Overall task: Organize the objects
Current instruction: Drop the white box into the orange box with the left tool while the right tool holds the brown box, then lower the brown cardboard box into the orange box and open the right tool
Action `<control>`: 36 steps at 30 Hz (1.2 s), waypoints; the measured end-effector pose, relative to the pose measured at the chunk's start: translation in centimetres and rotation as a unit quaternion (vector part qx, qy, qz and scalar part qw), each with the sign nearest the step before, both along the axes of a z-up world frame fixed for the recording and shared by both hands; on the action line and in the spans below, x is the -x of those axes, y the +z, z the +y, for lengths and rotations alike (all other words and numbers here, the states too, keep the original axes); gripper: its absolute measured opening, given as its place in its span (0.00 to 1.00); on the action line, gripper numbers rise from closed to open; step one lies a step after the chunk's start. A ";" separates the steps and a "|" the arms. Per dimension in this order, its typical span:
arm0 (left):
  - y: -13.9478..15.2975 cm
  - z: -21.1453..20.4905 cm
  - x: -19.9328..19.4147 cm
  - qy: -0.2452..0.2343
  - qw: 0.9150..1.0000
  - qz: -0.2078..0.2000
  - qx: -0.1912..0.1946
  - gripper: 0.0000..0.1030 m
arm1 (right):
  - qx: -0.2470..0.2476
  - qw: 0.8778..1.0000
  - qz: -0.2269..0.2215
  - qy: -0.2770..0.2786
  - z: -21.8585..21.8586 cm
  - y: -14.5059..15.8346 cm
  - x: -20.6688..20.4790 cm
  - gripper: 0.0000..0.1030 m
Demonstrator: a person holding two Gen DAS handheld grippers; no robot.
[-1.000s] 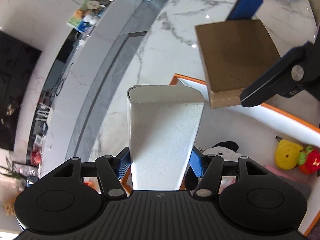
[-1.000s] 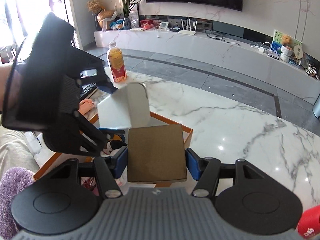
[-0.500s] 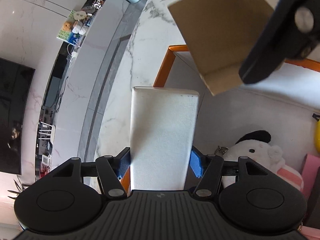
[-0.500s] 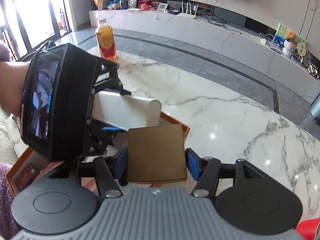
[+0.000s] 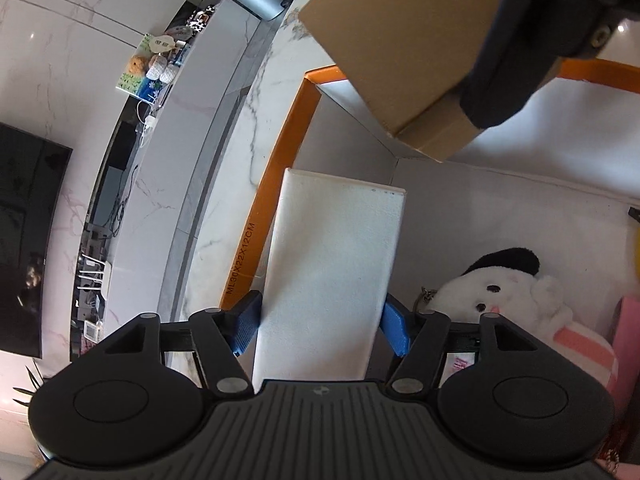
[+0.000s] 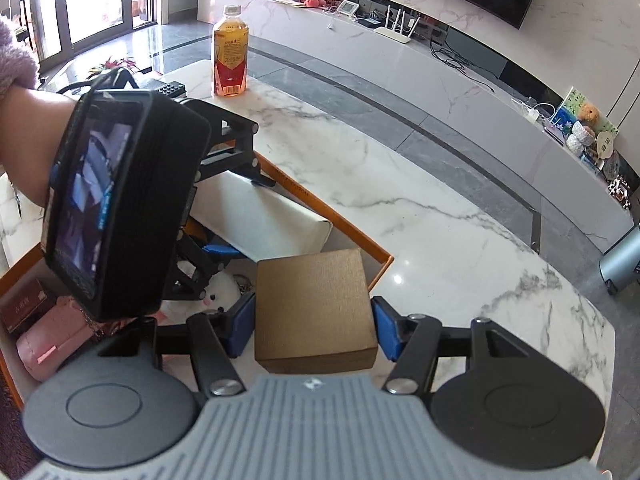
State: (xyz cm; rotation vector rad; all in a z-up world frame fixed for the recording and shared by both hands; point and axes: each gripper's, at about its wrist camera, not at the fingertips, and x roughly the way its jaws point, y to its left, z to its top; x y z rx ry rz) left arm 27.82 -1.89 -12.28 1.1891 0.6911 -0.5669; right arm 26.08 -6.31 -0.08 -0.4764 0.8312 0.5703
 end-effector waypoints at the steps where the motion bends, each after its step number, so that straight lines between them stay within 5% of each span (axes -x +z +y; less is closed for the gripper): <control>1: 0.1 0.1 -0.1 0.001 1.000 0.005 0.004 0.74 | -0.003 1.000 0.004 -0.002 -0.1 0.0 -0.2 0.61; 14: 2.2 3.0 -0.6 0.061 0.995 0.030 0.076 0.84 | 0.024 0.999 -0.006 0.041 0.9 -0.5 -0.2 0.61; 16: 2.9 3.4 -0.9 0.072 0.993 0.034 0.090 0.82 | 0.035 0.998 -0.009 0.051 1.3 -0.5 -0.1 0.61; 18: 3.5 3.9 -1.1 0.082 0.991 0.041 0.101 0.70 | 0.046 0.997 -0.013 0.059 1.6 -0.6 -0.1 0.61; 25: 5.2 5.4 -0.3 0.135 0.979 0.053 0.145 0.65 | 0.081 0.990 0.000 0.119 3.4 -1.3 -0.3 0.61; 31: 6.6 6.2 1.1 0.172 0.954 0.106 0.220 0.61 | 0.165 0.962 0.014 0.217 6.2 -3.1 0.0 0.60; 36: 6.2 5.9 2.2 0.168 0.948 0.130 0.237 0.60 | 0.279 0.913 0.026 0.298 7.9 -6.2 0.7 0.60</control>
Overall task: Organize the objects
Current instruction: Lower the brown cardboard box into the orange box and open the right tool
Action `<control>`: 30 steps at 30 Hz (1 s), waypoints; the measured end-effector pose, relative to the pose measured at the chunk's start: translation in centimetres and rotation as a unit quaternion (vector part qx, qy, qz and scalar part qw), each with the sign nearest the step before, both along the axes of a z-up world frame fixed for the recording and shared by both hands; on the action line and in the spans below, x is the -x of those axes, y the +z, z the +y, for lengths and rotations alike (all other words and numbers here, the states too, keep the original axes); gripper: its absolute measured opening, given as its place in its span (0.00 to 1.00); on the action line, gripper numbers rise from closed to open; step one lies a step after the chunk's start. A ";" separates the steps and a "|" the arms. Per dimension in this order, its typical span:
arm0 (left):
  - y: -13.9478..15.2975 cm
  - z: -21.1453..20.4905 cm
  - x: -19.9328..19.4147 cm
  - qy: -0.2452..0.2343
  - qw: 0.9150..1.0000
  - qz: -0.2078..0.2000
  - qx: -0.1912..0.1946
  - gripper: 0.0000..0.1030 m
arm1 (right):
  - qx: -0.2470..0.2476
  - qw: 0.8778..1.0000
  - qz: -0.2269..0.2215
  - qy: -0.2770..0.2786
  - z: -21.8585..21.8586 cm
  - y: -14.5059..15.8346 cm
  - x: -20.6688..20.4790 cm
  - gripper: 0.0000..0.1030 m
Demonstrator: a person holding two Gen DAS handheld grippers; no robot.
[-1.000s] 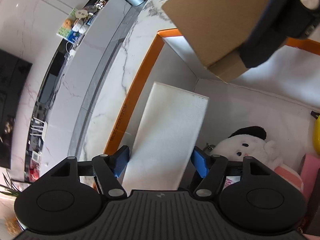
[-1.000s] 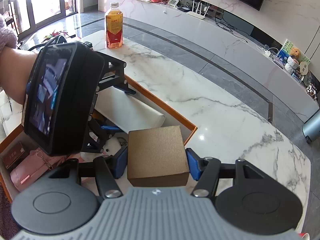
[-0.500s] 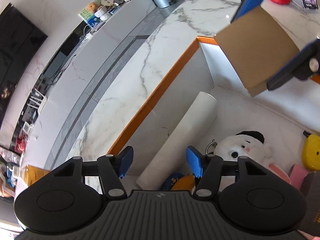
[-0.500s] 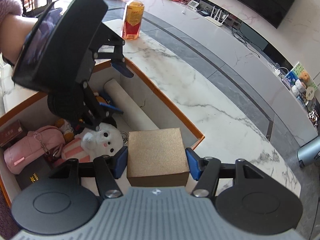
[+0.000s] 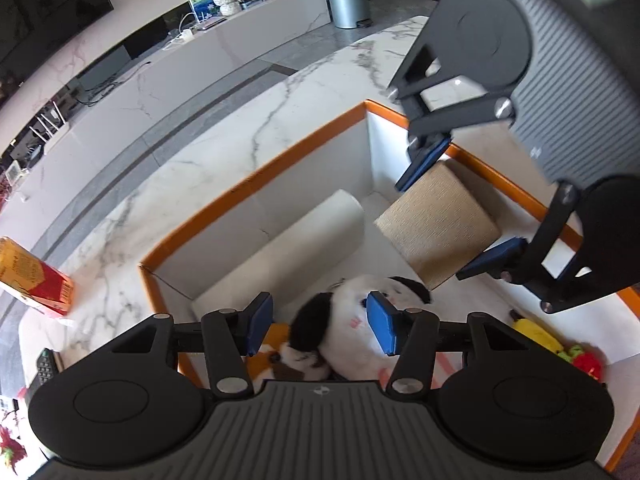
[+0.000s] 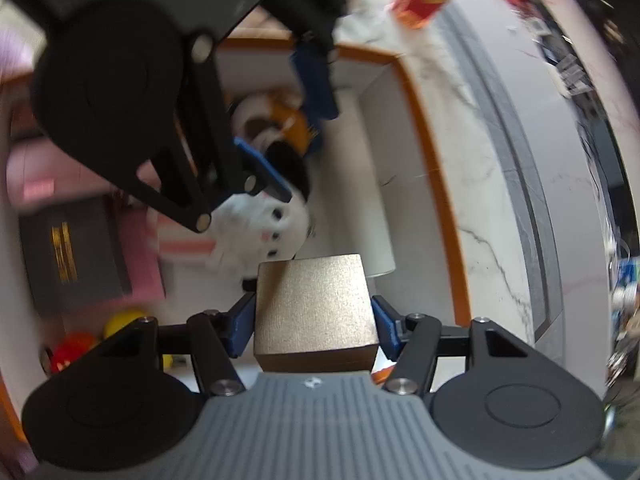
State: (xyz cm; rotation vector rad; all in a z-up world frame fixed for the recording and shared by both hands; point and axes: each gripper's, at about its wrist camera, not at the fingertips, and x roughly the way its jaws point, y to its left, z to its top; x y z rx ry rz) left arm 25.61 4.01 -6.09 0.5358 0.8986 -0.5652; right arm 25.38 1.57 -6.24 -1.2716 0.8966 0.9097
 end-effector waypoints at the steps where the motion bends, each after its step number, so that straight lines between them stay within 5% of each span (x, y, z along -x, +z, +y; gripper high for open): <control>1: -0.1 0.0 0.0 0.001 1.000 0.004 0.006 0.60 | 0.016 1.000 0.005 0.012 0.3 -0.4 0.0 0.60; 8: -0.5 1.5 -0.5 0.032 0.998 0.033 0.050 0.59 | 0.094 0.995 0.038 0.020 0.8 -3.2 -1.4 0.59; 21: -1.0 1.6 0.3 0.030 0.996 0.047 0.069 0.59 | 0.093 0.985 0.147 -0.005 0.6 -3.1 -2.9 0.61; 27: -0.8 1.9 0.5 0.030 0.996 0.049 0.074 0.56 | 0.095 0.974 0.204 0.023 0.4 -3.1 -1.7 0.58; 30: -0.7 2.0 0.6 0.029 0.996 0.048 0.073 0.56 | 0.102 0.974 0.193 0.054 0.3 -3.0 -0.7 0.60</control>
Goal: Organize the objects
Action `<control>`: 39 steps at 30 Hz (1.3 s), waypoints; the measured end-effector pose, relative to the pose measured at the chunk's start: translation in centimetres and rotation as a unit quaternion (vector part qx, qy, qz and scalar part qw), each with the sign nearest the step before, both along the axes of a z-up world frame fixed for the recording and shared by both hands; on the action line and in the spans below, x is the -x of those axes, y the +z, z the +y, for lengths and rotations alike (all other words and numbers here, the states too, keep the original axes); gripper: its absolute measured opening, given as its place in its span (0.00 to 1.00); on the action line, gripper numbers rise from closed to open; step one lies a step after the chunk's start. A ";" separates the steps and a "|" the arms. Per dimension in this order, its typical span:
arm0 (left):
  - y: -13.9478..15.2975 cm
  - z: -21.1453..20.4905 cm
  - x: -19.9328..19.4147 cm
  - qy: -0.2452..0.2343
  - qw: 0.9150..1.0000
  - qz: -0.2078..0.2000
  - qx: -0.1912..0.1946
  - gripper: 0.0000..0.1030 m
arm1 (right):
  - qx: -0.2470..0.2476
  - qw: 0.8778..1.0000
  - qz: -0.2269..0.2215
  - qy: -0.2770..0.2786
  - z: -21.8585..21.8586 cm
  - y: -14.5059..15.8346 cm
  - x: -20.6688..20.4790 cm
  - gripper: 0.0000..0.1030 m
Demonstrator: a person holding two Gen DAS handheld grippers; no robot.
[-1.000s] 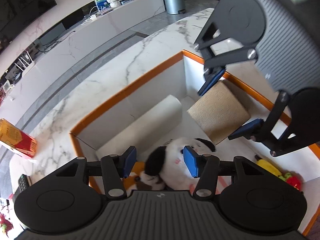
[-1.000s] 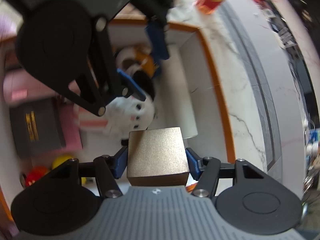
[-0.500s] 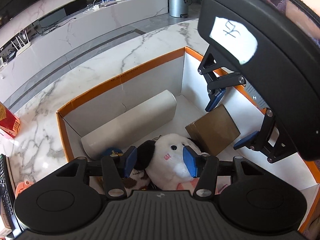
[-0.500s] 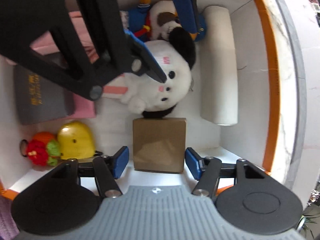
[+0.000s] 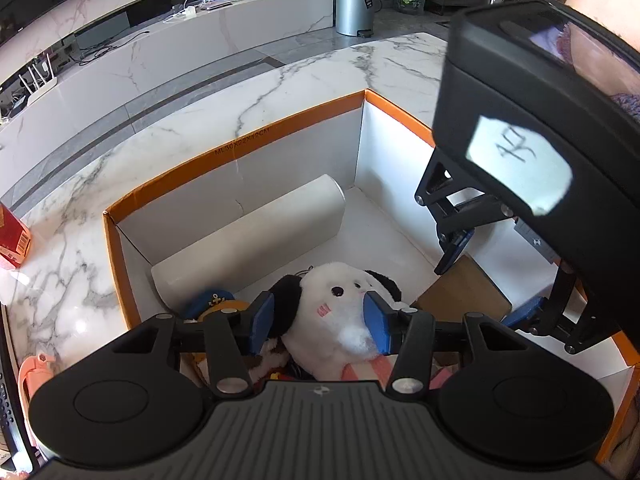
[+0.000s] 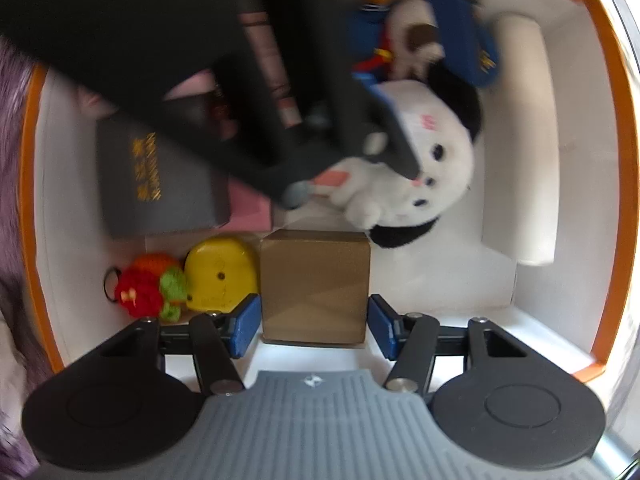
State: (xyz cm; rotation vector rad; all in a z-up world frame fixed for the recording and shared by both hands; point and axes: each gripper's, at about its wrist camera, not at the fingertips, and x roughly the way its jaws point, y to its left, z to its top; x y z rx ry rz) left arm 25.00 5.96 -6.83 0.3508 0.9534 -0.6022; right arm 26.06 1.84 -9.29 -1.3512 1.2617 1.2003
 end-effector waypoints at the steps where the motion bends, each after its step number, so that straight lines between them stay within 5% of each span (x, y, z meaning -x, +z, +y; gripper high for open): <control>1: 0.1 0.0 0.1 0.000 1.000 -0.001 -0.001 0.56 | 0.000 1.000 0.000 -0.001 0.0 0.1 0.0 0.60; 13: 3.2 -0.3 3.9 -0.008 1.000 -0.025 -0.015 0.56 | -0.075 0.994 -0.051 -0.066 -1.1 5.6 1.2 0.69; 19: 5.8 0.0 7.9 0.048 0.997 -0.059 0.009 0.56 | -0.167 0.968 -0.113 -0.152 -2.8 9.3 4.3 0.71; 22: 6.9 0.3 9.9 0.091 0.992 -0.085 0.019 0.56 | -0.223 0.935 -0.155 -0.229 -4.5 10.9 6.4 0.74; 27: 8.9 0.4 12.6 0.155 0.979 -0.124 0.052 0.56 | -0.324 0.864 -0.185 -0.340 -8.3 13.0 10.7 0.74; 33: 9.5 -0.9 15.3 0.195 0.965 -0.169 0.051 0.64 | -0.414 0.777 -0.183 -0.439 -10.1 15.3 15.8 0.75; 39: 9.6 -1.0 18.1 0.265 0.942 -0.186 0.091 0.81 | -0.446 0.723 -0.230 -0.475 -13.6 15.5 18.0 0.82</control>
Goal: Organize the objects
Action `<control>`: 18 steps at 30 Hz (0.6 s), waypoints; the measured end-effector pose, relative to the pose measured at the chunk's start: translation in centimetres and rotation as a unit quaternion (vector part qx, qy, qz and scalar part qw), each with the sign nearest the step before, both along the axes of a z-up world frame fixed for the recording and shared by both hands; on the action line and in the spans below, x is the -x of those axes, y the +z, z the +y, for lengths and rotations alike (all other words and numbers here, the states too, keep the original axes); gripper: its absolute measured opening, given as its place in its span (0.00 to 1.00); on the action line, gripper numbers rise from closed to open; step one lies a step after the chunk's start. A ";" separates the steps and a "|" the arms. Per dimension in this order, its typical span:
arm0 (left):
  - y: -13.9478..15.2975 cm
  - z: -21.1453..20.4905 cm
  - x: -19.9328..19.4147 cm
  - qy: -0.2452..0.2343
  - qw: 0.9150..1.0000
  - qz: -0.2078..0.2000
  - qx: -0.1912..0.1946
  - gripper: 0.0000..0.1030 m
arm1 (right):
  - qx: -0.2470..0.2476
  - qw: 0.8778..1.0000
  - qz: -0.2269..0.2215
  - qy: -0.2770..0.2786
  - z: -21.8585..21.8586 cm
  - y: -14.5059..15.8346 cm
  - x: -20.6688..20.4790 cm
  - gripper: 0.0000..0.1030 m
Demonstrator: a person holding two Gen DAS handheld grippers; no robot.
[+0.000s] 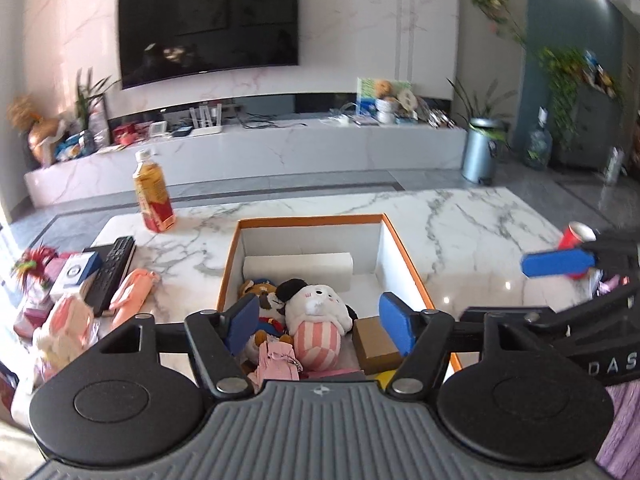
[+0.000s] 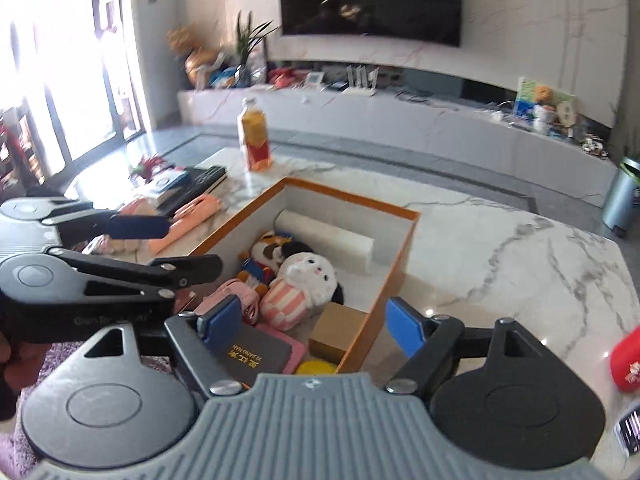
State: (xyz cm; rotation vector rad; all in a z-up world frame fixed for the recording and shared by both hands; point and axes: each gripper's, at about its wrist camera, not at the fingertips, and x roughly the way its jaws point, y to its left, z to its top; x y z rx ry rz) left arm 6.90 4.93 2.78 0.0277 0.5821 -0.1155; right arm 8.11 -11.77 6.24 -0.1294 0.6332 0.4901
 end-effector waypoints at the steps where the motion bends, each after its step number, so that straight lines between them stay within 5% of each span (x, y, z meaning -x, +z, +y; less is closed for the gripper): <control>1: -0.1 0.1 0.3 0.012 1.000 -0.008 0.007 0.82 | -0.002 1.000 -0.004 -0.009 -0.2 -0.6 0.0 0.82; 6: -0.9 -0.3 2.5 0.062 0.997 -0.039 0.007 0.88 | -0.022 0.998 0.011 -0.051 -1.1 -3.0 0.0 0.89; 18: -3.7 -1.0 4.7 0.117 0.993 -0.029 0.000 0.88 | -0.042 0.996 0.023 -0.078 -2.4 -5.4 1.0 0.96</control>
